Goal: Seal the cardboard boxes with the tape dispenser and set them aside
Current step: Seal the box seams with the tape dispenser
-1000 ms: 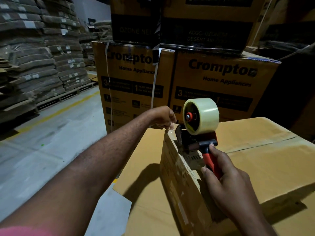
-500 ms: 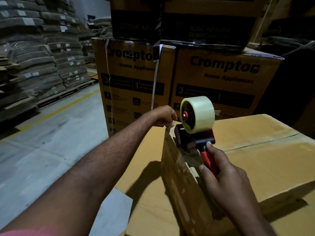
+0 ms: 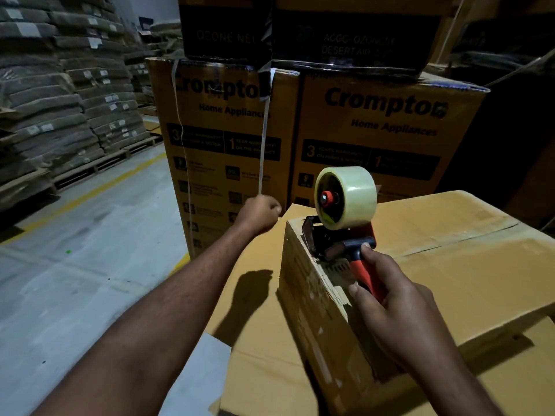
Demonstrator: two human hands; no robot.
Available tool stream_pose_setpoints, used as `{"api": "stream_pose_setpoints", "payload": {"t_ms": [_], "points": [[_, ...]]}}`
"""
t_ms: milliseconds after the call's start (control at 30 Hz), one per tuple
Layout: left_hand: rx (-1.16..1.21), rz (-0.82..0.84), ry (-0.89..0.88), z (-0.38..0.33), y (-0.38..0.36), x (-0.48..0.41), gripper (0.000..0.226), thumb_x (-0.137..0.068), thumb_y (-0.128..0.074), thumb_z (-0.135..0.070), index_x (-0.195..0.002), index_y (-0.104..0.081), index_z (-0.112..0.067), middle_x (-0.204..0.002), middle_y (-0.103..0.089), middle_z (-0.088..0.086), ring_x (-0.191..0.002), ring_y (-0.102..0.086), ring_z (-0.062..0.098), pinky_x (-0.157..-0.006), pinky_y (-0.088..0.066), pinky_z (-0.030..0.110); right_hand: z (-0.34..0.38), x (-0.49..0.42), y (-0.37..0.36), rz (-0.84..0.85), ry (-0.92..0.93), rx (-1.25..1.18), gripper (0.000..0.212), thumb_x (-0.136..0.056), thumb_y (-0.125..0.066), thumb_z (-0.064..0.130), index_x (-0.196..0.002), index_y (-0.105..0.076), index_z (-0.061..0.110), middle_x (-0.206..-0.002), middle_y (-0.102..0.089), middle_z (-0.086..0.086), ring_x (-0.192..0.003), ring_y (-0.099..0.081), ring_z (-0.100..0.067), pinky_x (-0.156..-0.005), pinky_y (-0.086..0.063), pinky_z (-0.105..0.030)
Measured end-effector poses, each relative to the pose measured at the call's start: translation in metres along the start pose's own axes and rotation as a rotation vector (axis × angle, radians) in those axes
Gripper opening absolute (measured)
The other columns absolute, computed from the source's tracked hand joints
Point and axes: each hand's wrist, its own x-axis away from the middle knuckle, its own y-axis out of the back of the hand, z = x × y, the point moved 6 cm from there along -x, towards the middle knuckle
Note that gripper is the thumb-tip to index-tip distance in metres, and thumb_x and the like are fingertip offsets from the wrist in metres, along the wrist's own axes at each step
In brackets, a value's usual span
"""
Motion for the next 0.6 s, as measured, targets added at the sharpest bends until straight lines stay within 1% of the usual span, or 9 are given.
{"api": "stream_pose_setpoints", "payload": {"t_ms": [33, 67, 133, 200, 267, 300, 400, 467, 600], "points": [[0.094, -0.103, -0.037, -0.008, 0.009, 0.002, 0.024, -0.103, -0.056, -0.026, -0.118, -0.071, -0.016, -0.119, -0.071, 0.002, -0.107, -0.064, 0.016, -0.093, -0.053, 0.036, 0.001, 0.0, -0.001, 0.005, -0.002, 0.005, 0.069, -0.095, -0.063, 0.038, -0.151, -0.025, 0.048, -0.127, -0.061, -0.005, -0.094, -0.057, -0.016, -0.087, -0.057, -0.037], [0.16, -0.116, -0.089, -0.02, 0.014, 0.006, 0.025, -0.103, -0.056, -0.027, -0.119, -0.072, -0.016, -0.117, -0.071, 0.001, -0.105, -0.064, 0.015, -0.091, -0.054, 0.034, 0.002, 0.0, -0.001, 0.008, -0.003, 0.012, 0.069, -0.095, -0.063, 0.038, -0.151, -0.025, 0.048, -0.128, -0.061, -0.005, -0.095, -0.056, -0.015, -0.087, -0.057, -0.037], [0.225, 0.071, -0.153, -0.042, 0.003, 0.015, 0.026, -0.103, -0.056, -0.027, -0.121, -0.072, -0.017, -0.111, -0.072, 0.001, -0.092, -0.066, 0.012, -0.079, -0.055, 0.03, 0.004, -0.003, 0.0, 0.01, 0.002, 0.023, 0.068, -0.094, -0.064, 0.039, -0.151, -0.026, 0.047, -0.13, -0.059, -0.006, -0.094, -0.054, -0.015, -0.085, -0.057, -0.035], [0.258, 0.267, -0.1, -0.044, -0.02, 0.022, 0.024, -0.103, -0.055, -0.028, -0.115, -0.074, -0.02, -0.099, -0.073, 0.003, -0.076, -0.06, 0.015, -0.068, -0.048, 0.031, 0.005, -0.007, 0.003, 0.021, -0.002, 0.028, 0.068, -0.094, -0.064, 0.039, -0.151, -0.027, 0.047, -0.131, -0.057, -0.006, -0.092, -0.052, -0.014, -0.081, -0.055, -0.031], [0.343, 0.284, -0.064, -0.036, -0.031, 0.024, 0.031, -0.103, -0.052, -0.031, -0.095, -0.072, -0.009, -0.084, -0.065, 0.007, -0.069, -0.048, 0.02, -0.065, -0.038, 0.032, 0.007, -0.009, 0.006, 0.046, -0.015, 0.035, 0.068, -0.094, -0.064, 0.039, -0.15, -0.026, 0.047, -0.131, -0.056, -0.006, -0.091, -0.053, -0.013, -0.079, -0.054, -0.029], [0.375, 0.271, -0.051, -0.033, -0.033, 0.024, 0.033, -0.104, -0.051, -0.033, -0.088, -0.067, -0.009, -0.08, -0.057, 0.009, -0.069, -0.043, 0.019, -0.063, -0.034, 0.032, 0.009, -0.009, 0.007, 0.056, -0.019, 0.038, 0.067, -0.095, -0.063, 0.039, -0.15, -0.026, 0.048, -0.129, -0.057, -0.006, -0.091, -0.055, -0.014, -0.079, -0.055, -0.03], [0.405, 0.244, -0.028, -0.03, -0.031, 0.023, 0.031, -0.105, -0.049, -0.035, -0.083, -0.057, -0.014, -0.076, -0.047, 0.006, -0.062, -0.038, 0.017, -0.054, -0.03, 0.026, 0.015, -0.011, 0.004, 0.072, -0.005, 0.068, 0.064, -0.096, -0.062, 0.039, -0.149, -0.026, 0.047, -0.124, -0.06, -0.007, -0.088, -0.057, -0.016, -0.079, -0.054, -0.031], [0.417, 0.212, 0.0, -0.03, -0.032, 0.022, 0.03, -0.105, -0.049, -0.033, -0.082, -0.056, -0.014, -0.074, -0.047, 0.005, -0.059, -0.038, 0.015, -0.053, -0.029, 0.026, 0.022, -0.01, 0.0, 0.07, 0.004, 0.084, 0.063, -0.098, -0.06, 0.037, -0.15, -0.025, 0.044, -0.127, -0.06, -0.008, -0.087, -0.051, -0.014, -0.077, -0.048, -0.025], [0.419, 0.174, 0.008, -0.025, -0.037, 0.024, 0.035, -0.105, -0.047, -0.036, -0.082, -0.058, -0.012, -0.078, -0.052, 0.005, -0.068, -0.045, 0.016, -0.064, -0.035, 0.031, 0.027, -0.002, -0.002, 0.083, 0.022, 0.128, 0.062, -0.1, -0.056, 0.034, -0.15, -0.023, 0.044, -0.128, -0.06, -0.007, -0.083, -0.046, -0.012, -0.073, -0.044, -0.022]]}}
